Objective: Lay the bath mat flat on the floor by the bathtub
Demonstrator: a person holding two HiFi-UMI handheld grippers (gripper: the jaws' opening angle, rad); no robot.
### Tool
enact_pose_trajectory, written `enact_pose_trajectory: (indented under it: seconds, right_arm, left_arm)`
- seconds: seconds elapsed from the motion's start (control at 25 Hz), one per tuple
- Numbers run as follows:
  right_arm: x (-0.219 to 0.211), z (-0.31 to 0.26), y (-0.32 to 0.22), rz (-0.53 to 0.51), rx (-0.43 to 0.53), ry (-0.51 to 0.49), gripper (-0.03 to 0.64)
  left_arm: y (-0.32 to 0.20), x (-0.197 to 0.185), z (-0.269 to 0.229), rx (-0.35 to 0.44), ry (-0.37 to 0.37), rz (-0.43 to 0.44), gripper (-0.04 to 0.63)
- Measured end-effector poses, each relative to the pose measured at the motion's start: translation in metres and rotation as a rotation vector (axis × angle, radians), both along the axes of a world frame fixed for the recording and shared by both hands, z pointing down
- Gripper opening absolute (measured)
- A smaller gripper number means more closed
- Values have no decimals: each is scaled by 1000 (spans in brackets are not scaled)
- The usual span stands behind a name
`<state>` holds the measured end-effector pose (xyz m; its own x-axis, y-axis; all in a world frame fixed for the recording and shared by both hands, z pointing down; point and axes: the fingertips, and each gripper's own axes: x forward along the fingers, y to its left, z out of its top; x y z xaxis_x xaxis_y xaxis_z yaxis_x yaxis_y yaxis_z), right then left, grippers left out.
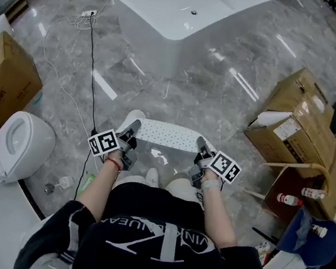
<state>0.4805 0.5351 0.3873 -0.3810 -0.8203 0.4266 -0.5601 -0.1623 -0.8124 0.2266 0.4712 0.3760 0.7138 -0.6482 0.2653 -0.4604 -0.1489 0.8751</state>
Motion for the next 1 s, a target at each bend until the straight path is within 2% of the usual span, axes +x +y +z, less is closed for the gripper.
enact_pose_trajectory:
  seconds: [0.4,0.8,1.0]
  right_arm:
    - [33,13,-46,31,0,-21,34]
    - [50,47,-111,-20,-74,-57,35]
    - [51,74,-142,-45,-116,-76,34]
  left_arm:
    - [-53,34,12,-17,4,29,23]
    - [-101,48,56,-134,-8,-45,23]
    - [-121,48,84,-196,17,-90,22]
